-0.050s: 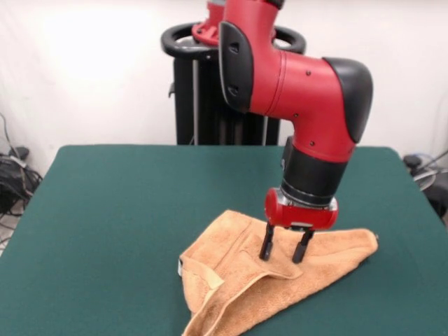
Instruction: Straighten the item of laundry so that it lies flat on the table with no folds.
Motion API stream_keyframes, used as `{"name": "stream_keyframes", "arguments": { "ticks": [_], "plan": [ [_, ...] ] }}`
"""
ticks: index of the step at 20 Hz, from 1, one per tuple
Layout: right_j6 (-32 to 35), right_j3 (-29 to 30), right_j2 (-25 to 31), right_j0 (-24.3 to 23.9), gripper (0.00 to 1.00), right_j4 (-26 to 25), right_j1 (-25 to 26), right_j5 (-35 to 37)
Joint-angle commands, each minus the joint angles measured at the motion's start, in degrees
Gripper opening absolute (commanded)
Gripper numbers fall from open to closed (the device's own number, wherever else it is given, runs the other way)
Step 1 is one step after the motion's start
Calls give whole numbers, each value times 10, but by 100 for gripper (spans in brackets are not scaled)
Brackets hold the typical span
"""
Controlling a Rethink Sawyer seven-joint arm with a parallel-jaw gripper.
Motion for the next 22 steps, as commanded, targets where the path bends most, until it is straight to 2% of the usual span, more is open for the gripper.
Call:
{"name": "stream_keyframes", "arguments": {
  "ticks": [1,21,22],
  "plan": [
    [125,-50,24,11,100,47,21,13],
    [130,-30,31,10,100,44,22,-28],
    [130,-30,33,7,0,43,21,-38]
  ]
}}
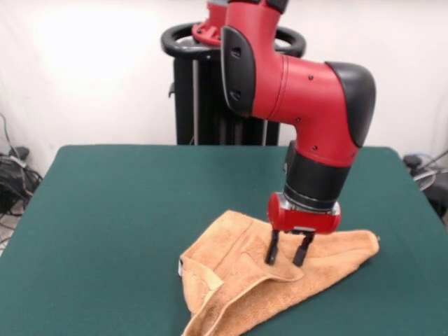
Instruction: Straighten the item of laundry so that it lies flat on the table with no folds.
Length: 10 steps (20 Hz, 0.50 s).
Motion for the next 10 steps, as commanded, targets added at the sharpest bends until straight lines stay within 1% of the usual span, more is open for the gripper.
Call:
{"name": "stream_keyframes", "arguments": {
  "ticks": [1,4,5,10],
  "plan": [
    [131,-21,35,5,0,35,15,-38],
    [129,-19,34,8,0,36,14,-33],
    [127,-20,37,7,0,38,13,-22],
    [126,-14,44,-1,0,44,12,-14]
  ]
}}
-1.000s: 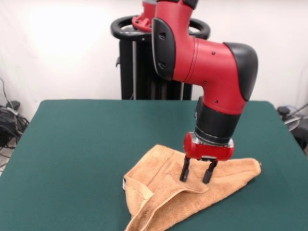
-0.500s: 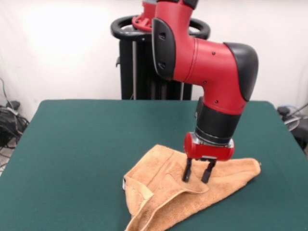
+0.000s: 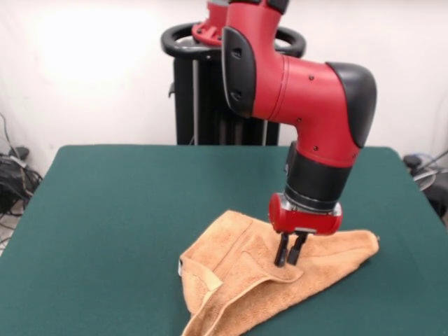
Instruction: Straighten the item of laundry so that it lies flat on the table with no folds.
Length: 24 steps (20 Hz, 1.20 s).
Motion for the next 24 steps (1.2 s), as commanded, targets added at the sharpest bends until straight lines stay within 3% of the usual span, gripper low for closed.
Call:
{"name": "stream_keyframes", "arguments": {
  "ticks": [1,7,12,15,24],
  "plan": [
    [126,-13,44,-2,0,37,11,-12],
    [120,9,58,-12,0,33,-17,-4],
    [89,71,58,-21,0,27,-140,91],
    [74,88,57,-24,0,27,-185,135],
    [66,114,68,-39,0,24,-241,178]
  ]
}}
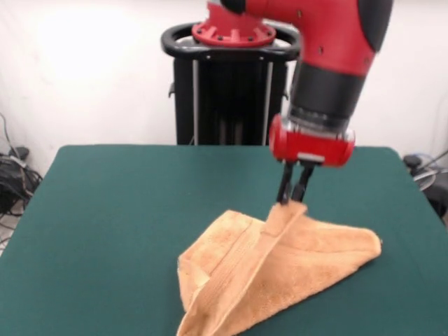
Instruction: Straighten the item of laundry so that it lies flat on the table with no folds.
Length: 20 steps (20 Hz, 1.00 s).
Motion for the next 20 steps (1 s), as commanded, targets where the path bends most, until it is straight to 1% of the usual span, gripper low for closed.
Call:
{"name": "stream_keyframes", "arguments": {
  "ticks": [1,4,6,10,13,15,16,20],
  "plan": [
    [66,54,61,-16,0,23,-65,76],
    [63,56,63,-20,0,23,-76,92],
    [57,71,68,-28,0,25,-96,98],
    [36,94,74,-44,0,28,-142,124],
    [13,117,84,-64,0,38,-192,153],
    [-5,121,82,-71,0,44,-226,198],
    [-12,115,74,-69,0,39,-245,224],
    [-19,94,55,-64,0,24,-294,311]
  ]
}}
